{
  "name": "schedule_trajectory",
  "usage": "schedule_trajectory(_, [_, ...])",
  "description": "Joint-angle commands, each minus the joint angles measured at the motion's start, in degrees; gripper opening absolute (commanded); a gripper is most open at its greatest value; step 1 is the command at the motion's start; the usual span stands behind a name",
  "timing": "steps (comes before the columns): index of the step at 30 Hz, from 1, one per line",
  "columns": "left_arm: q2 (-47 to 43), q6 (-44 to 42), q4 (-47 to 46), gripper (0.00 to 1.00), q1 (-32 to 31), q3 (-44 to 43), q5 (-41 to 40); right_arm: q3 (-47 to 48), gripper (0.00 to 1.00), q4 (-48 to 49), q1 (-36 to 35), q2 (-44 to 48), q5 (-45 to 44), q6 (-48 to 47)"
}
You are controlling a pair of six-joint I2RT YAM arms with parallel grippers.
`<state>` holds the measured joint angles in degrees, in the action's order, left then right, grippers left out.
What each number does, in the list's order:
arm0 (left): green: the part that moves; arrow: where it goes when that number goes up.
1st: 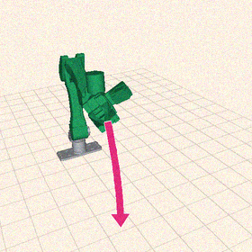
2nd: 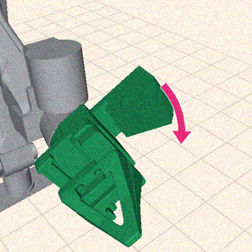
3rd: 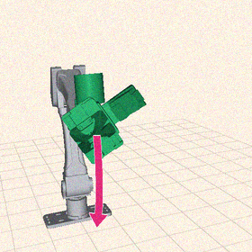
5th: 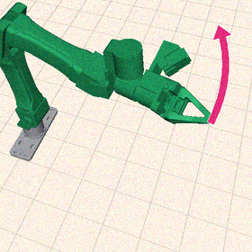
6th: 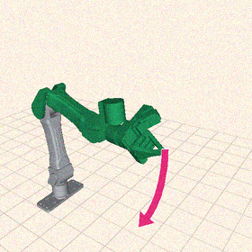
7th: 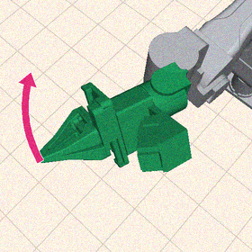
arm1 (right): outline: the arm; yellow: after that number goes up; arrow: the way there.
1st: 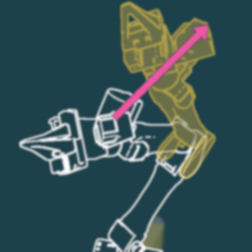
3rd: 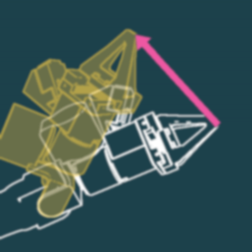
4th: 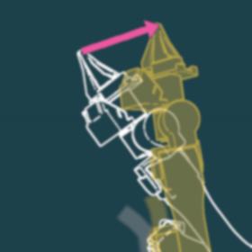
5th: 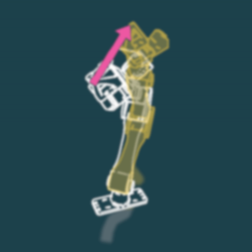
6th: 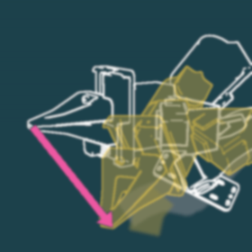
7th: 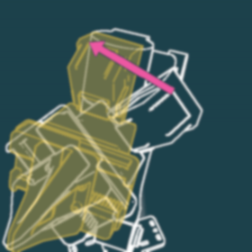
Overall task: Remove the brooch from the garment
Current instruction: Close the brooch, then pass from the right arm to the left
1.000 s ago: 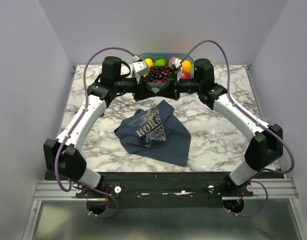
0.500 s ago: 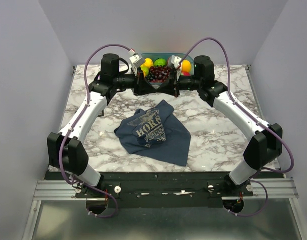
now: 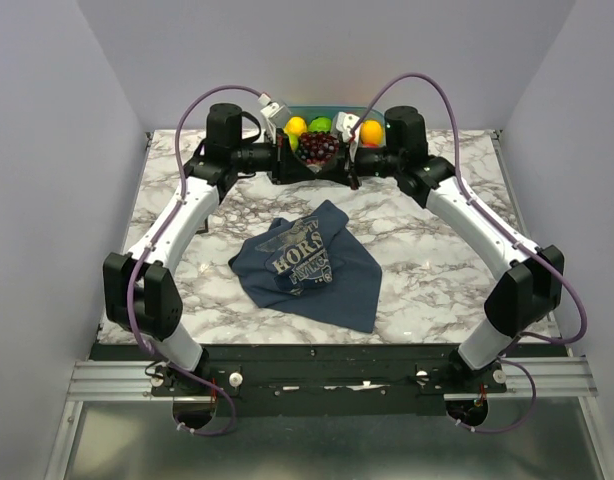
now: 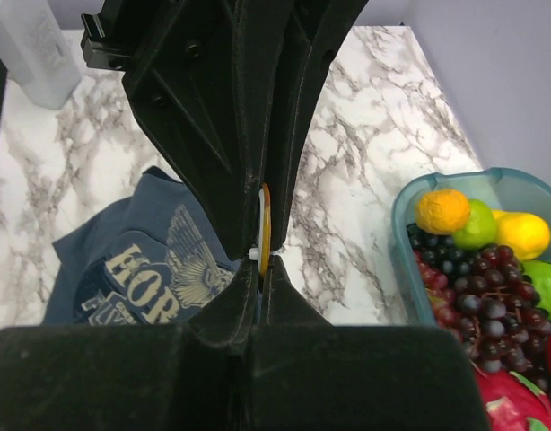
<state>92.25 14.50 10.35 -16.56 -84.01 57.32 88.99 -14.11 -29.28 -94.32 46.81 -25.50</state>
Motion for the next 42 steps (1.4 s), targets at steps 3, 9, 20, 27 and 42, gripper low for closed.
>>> schedule_trajectory(3, [4.6, -13.8, 11.0, 0.0, -5.1, -8.4, -18.4, 5.9, 0.01, -4.4, -5.4, -1.5, 10.5, -5.4])
schedule_trajectory(9, [3.8, -19.6, 15.4, 0.03, -8.5, -9.2, -21.7, 7.2, 0.01, -4.3, -5.6, -2.4, 9.6, -4.0])
schedule_trajectory(20, [-10.1, -25.7, 15.2, 0.45, 0.0, 0.3, -8.3, 2.9, 0.0, -0.8, -3.5, -0.3, 6.9, 3.1])
schedule_trajectory(27, [-13.1, -20.9, 8.8, 0.49, 0.4, 3.1, -7.3, 4.8, 0.0, -1.5, -3.5, -1.5, 8.7, 3.0])
schedule_trajectory(42, [-14.1, -21.3, 9.6, 0.04, 0.8, 3.2, -2.8, 2.0, 0.0, -1.6, -3.5, 0.2, 7.7, 3.3])
